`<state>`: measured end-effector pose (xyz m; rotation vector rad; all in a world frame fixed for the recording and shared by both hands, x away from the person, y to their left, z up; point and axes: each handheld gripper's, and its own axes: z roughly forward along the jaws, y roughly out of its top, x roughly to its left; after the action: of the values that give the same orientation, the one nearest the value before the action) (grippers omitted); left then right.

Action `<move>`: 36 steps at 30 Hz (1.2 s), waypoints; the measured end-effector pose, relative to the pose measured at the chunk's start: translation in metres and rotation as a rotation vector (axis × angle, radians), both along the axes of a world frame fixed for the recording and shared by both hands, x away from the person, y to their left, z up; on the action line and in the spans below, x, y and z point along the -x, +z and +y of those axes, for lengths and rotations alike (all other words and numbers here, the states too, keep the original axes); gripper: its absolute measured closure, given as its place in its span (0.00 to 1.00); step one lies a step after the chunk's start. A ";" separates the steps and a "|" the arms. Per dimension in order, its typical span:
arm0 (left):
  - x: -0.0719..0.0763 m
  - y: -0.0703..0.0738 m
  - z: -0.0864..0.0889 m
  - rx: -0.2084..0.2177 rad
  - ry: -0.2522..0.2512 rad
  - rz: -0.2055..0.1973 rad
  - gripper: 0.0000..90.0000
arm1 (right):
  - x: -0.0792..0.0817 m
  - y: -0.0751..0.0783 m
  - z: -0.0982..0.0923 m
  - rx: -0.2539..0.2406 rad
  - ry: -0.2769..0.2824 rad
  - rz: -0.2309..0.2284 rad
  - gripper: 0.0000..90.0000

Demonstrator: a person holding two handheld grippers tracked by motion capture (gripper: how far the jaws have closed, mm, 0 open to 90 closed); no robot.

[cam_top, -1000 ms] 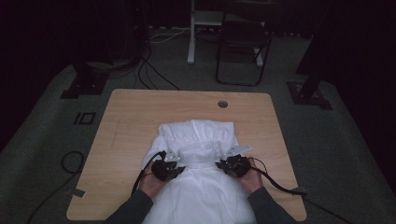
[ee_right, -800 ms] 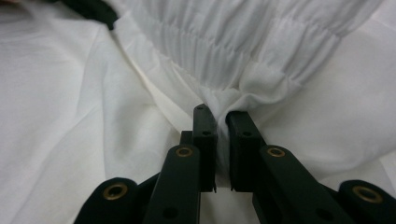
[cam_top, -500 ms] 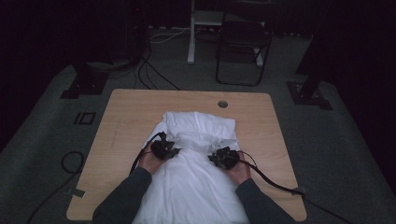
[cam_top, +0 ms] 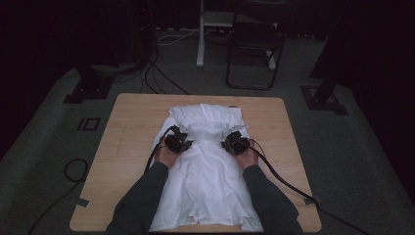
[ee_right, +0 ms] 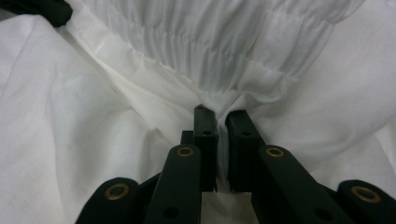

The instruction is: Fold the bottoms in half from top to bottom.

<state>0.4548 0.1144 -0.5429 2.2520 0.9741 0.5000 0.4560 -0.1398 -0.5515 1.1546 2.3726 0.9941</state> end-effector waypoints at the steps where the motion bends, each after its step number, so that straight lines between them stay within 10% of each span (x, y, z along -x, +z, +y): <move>1: -0.001 0.000 0.000 0.003 0.003 -0.001 0.89 | 0.000 0.000 0.000 0.000 0.000 0.000 0.93; 7: 0.001 0.006 0.003 0.040 0.005 0.014 0.91 | -0.002 0.002 -0.005 -0.081 -0.006 0.028 0.94; 21: 0.083 0.109 0.021 0.253 -0.113 -0.224 0.92 | 0.064 0.101 -0.031 -0.218 0.116 -0.268 0.95; 28: 0.112 0.051 0.024 0.232 -0.152 -0.090 0.91 | 0.109 0.056 -0.030 -0.135 0.183 -0.197 0.94; 32: 0.118 0.005 0.021 0.207 -0.147 0.028 0.89 | 0.117 0.017 -0.031 -0.104 0.189 -0.117 0.94; 36: 0.116 -0.011 0.017 0.173 -0.139 0.067 0.84 | 0.118 -0.008 -0.031 -0.092 0.176 -0.050 0.93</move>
<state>0.3392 0.1318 -0.5536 2.1726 0.8519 0.2703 0.3382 -0.1706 -0.5597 0.9516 2.4445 1.1867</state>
